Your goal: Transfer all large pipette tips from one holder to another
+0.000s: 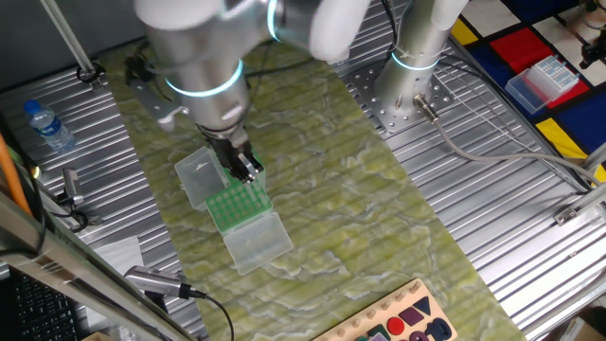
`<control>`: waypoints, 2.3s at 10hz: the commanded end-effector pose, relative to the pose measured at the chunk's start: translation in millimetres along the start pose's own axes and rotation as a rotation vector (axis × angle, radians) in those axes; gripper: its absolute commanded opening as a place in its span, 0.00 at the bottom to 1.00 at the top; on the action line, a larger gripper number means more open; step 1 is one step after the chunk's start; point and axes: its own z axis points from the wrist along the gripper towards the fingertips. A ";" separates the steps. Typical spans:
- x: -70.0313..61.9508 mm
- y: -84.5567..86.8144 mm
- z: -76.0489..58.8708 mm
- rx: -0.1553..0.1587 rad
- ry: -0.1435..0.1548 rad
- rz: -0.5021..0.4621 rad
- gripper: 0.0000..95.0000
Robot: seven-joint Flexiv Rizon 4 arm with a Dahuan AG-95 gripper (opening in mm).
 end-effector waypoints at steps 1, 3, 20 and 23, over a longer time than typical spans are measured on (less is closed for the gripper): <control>-2.6 -0.3 -14.2 -0.019 0.009 0.003 0.00; -9.0 -3.3 -36.8 -0.028 0.031 -0.026 0.00; 10.0 -99.4 -67.6 0.110 0.135 -0.515 0.00; 13.1 -111.4 -63.7 0.129 0.146 -0.558 0.00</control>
